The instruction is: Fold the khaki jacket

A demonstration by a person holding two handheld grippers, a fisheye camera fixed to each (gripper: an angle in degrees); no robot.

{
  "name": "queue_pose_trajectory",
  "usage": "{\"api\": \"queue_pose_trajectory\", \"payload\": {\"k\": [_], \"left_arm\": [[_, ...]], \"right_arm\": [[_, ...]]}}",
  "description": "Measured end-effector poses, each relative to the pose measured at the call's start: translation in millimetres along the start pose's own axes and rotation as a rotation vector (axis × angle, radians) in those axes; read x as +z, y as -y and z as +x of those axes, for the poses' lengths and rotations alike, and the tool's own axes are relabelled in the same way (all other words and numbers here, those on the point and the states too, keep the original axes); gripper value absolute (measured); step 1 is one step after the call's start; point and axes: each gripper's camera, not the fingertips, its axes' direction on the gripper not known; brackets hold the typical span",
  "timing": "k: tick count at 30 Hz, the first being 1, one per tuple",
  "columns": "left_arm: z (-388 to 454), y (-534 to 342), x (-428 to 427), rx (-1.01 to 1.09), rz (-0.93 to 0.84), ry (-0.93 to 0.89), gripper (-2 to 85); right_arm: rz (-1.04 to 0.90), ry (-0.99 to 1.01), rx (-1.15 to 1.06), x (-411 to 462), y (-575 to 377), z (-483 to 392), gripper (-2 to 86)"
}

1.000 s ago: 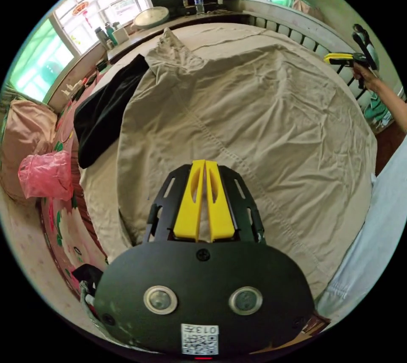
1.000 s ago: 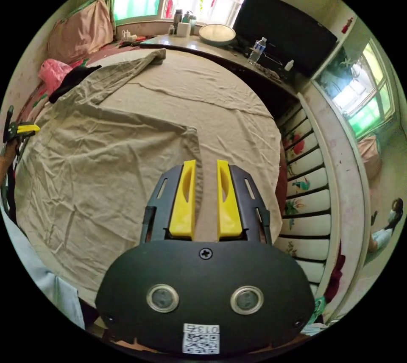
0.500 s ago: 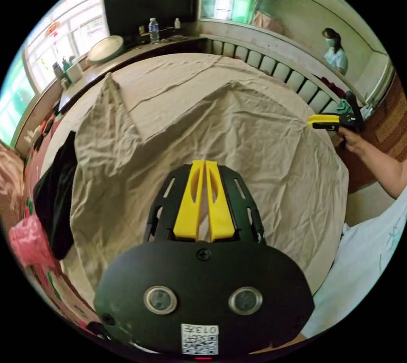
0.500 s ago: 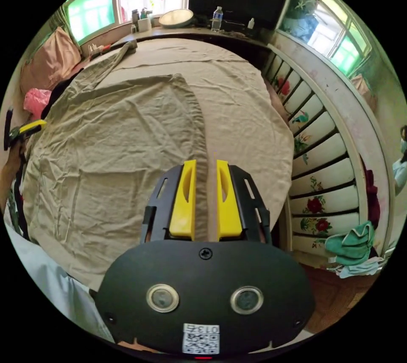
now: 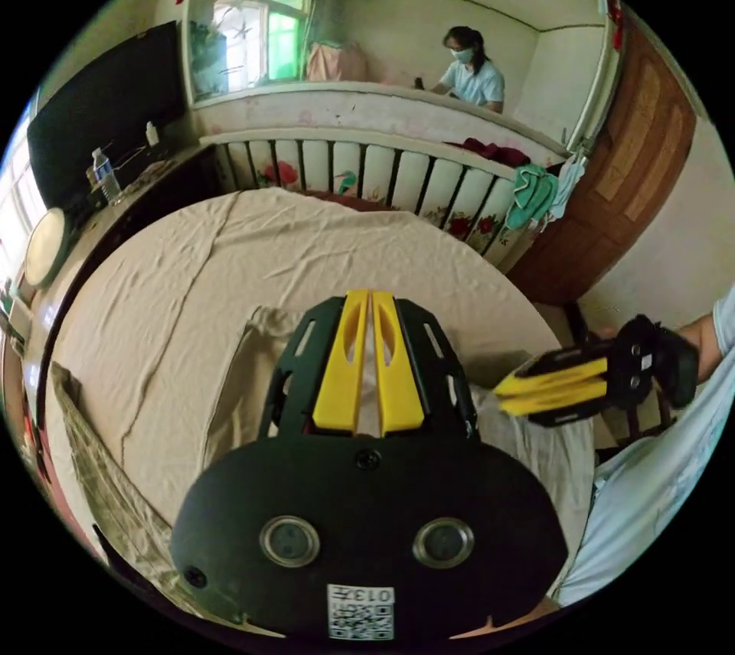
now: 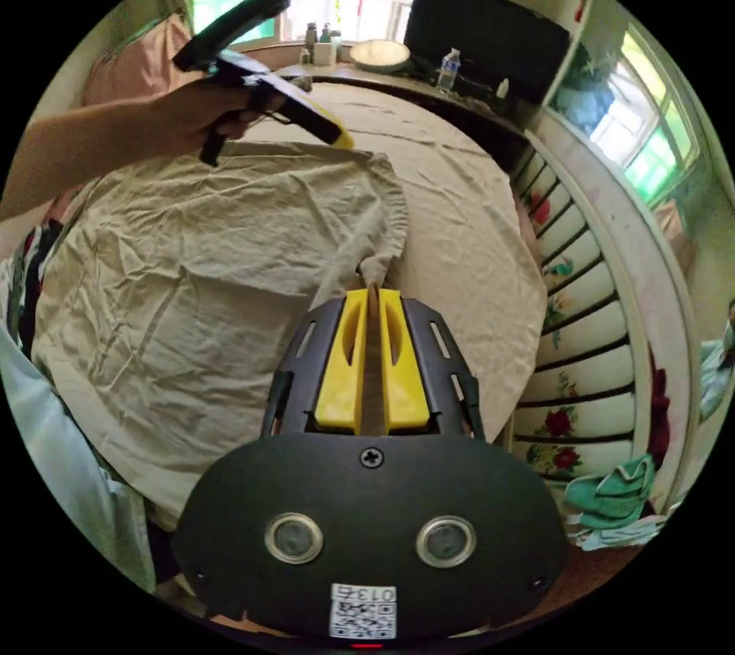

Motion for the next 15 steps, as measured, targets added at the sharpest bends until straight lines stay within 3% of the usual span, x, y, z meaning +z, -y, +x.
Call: {"api": "queue_pose_trajectory", "payload": {"k": [3, 6, 8, 11, 15], "left_arm": [[24.9, 16.9, 16.8, 0.128, -0.003, -0.087, 0.4], [39.0, 18.7, 69.6, 0.21, -0.218, -0.092, 1.2], [21.9, 7.1, 110.5, 0.125, -0.351, -0.144, 4.8], [-4.0, 0.6, 128.0, -0.067, -0.305, -0.313, 11.2], [14.9, 14.3, 142.4, -0.009, -0.311, -0.33, 14.0]], "right_arm": [[-0.008, -0.055, -0.248, 0.6, 9.8, -79.1, 4.1], [-0.048, -0.063, -0.362, 13.1, 4.7, -124.3, 6.0], [0.001, 0.02, -0.242, -3.7, 2.7, -111.8, 7.2], [0.072, 0.028, 0.038, -31.5, -13.6, -58.4, 8.3], [-0.068, 0.058, 0.37, -17.6, -61.4, 27.3, 9.7]]}}
